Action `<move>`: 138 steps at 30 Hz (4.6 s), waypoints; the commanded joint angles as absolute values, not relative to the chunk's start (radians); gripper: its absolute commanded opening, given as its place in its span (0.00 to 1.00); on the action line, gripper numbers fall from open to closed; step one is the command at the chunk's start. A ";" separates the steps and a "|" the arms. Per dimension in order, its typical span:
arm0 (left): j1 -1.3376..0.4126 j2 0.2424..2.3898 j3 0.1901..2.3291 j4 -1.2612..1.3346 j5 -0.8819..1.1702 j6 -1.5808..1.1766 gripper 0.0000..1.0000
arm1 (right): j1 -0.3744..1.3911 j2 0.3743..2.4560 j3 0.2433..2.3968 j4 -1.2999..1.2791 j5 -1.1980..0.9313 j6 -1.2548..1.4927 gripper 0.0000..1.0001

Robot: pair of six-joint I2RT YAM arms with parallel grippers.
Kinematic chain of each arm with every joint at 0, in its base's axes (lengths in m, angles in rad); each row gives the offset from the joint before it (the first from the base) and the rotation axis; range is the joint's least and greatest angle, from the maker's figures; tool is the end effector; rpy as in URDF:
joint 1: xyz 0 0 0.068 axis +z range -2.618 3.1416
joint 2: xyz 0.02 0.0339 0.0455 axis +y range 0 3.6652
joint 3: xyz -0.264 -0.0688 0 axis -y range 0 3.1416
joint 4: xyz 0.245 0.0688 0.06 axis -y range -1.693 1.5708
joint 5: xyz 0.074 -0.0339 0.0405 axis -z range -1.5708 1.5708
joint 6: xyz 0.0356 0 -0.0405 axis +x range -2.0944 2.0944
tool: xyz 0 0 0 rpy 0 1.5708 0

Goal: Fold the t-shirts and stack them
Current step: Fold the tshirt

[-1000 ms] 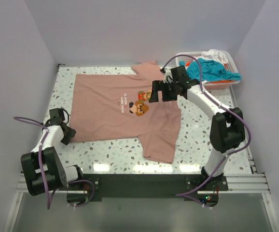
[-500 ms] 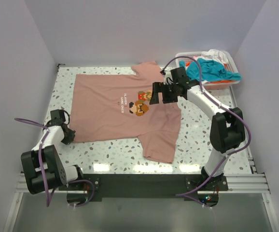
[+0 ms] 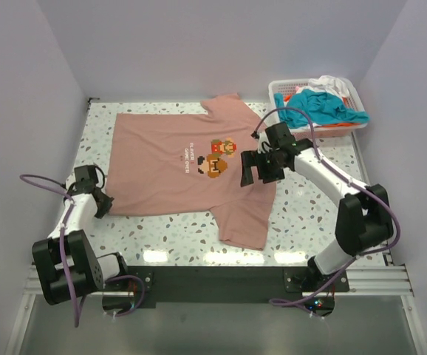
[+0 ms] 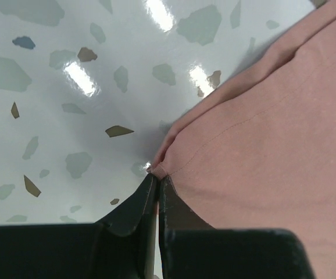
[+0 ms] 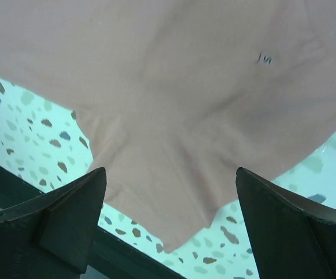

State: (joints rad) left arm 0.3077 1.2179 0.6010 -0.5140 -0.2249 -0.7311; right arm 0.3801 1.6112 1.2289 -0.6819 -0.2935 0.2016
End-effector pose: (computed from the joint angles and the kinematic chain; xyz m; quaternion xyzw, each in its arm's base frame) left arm 0.1974 0.0710 0.1701 -0.5026 0.8297 0.0615 0.2350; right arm 0.3052 0.1330 0.2471 -0.1219 0.9506 0.2067 0.1969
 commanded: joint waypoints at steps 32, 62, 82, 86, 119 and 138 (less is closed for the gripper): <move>0.316 1.146 0.687 -0.457 -0.213 -0.543 0.00 | 0.653 1.253 0.586 -0.603 -0.304 0.600 0.54; 0.318 1.080 0.646 -0.488 -0.219 -0.532 0.00 | 0.695 1.218 0.683 -0.810 -0.364 0.620 0.00; 0.316 1.049 0.713 -0.568 -0.230 -0.555 0.00 | 0.698 1.345 1.092 -1.084 -0.249 0.535 0.00; 0.318 1.115 0.764 -0.543 -0.187 -0.543 0.00 | 0.681 1.454 1.225 -1.112 -0.167 0.497 0.00; 0.314 1.712 1.252 -0.448 0.066 -0.460 0.00 | 0.342 2.164 2.187 -1.100 -0.077 0.333 0.00; 0.314 1.758 1.284 -0.422 0.021 -0.502 0.00 | 0.253 2.266 2.350 -1.103 -0.107 0.293 0.00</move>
